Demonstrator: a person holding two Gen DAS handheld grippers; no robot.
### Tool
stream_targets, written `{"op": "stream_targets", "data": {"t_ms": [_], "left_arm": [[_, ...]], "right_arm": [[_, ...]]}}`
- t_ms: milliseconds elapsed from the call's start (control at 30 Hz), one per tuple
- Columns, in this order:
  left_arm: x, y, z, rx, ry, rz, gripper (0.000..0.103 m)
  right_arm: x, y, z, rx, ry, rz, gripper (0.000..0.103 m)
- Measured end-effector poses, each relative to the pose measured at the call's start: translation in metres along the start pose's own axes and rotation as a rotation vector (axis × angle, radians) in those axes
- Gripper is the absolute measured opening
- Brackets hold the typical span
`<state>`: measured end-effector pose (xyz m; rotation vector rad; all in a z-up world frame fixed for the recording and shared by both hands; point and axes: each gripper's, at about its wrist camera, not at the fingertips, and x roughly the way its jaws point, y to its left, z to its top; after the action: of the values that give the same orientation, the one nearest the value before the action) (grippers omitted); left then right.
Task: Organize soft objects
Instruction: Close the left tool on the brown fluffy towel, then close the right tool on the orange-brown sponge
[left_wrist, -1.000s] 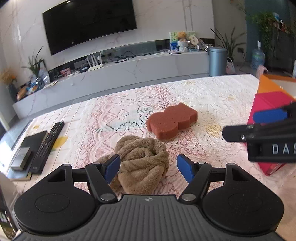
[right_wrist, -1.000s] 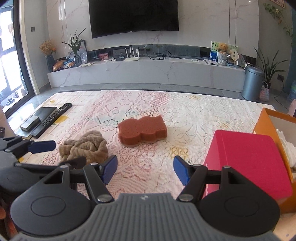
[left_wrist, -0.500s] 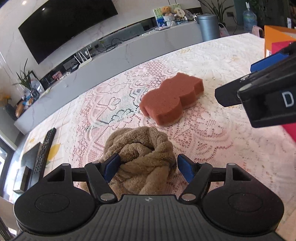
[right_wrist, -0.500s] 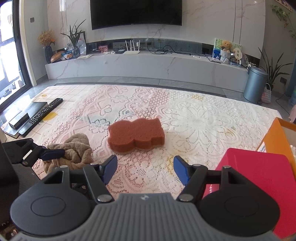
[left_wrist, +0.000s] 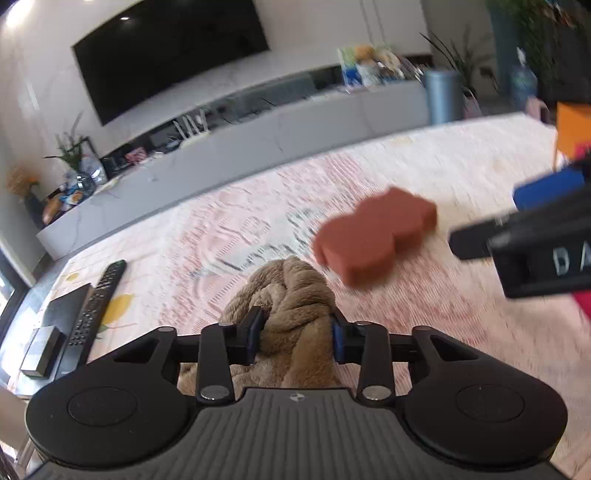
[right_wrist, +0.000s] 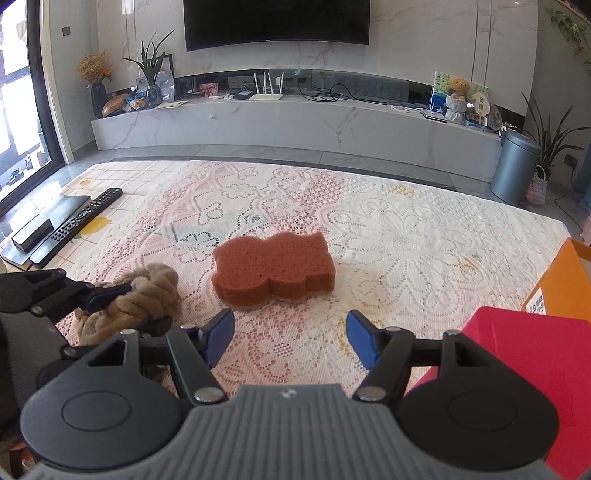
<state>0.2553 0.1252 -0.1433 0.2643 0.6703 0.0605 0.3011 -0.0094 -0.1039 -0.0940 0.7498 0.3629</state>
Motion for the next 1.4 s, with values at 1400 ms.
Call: {"op": "stream_targets", "data": {"t_ms": [1400], "left_arm": [[0.017,0.048,-0.002,-0.242,-0.080,0.028,0.039]], "right_arm": [[0.097,0.042,0.013,0.222,0.068,-0.033,0.040]]}}
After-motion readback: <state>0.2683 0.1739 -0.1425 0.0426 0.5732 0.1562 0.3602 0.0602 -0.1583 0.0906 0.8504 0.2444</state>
